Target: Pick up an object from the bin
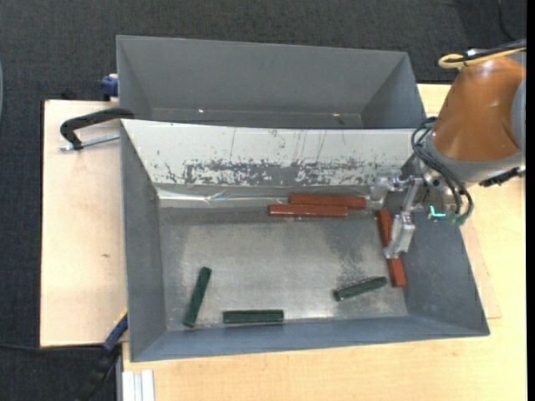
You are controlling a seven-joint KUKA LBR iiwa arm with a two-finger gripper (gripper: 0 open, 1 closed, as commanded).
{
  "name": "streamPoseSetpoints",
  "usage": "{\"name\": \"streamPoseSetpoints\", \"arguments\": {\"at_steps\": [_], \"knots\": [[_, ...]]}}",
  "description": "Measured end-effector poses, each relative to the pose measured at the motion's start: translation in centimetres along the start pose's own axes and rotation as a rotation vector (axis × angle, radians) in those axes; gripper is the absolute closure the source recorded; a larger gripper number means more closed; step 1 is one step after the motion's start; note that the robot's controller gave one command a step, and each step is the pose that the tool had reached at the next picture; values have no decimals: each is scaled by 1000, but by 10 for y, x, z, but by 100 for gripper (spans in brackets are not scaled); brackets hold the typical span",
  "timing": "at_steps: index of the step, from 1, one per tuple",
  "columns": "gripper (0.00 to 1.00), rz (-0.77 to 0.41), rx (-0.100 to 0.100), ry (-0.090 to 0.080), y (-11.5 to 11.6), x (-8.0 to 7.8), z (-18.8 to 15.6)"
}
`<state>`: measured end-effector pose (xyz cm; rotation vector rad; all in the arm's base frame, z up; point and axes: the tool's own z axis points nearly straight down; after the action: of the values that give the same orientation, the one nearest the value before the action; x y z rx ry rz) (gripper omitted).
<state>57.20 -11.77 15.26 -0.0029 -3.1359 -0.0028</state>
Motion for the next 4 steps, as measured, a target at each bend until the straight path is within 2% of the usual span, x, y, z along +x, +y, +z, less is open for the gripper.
{"name": "streamPoseSetpoints", "arguments": {"at_steps": [1,2,3,4], "knots": [[0,-2,2,-8,0,-2,-4],[0,-115,4,-17,14,30,34],[0,-56,0,-3,27,60,55],[0,-142,3,-11,25,56,37]]}}
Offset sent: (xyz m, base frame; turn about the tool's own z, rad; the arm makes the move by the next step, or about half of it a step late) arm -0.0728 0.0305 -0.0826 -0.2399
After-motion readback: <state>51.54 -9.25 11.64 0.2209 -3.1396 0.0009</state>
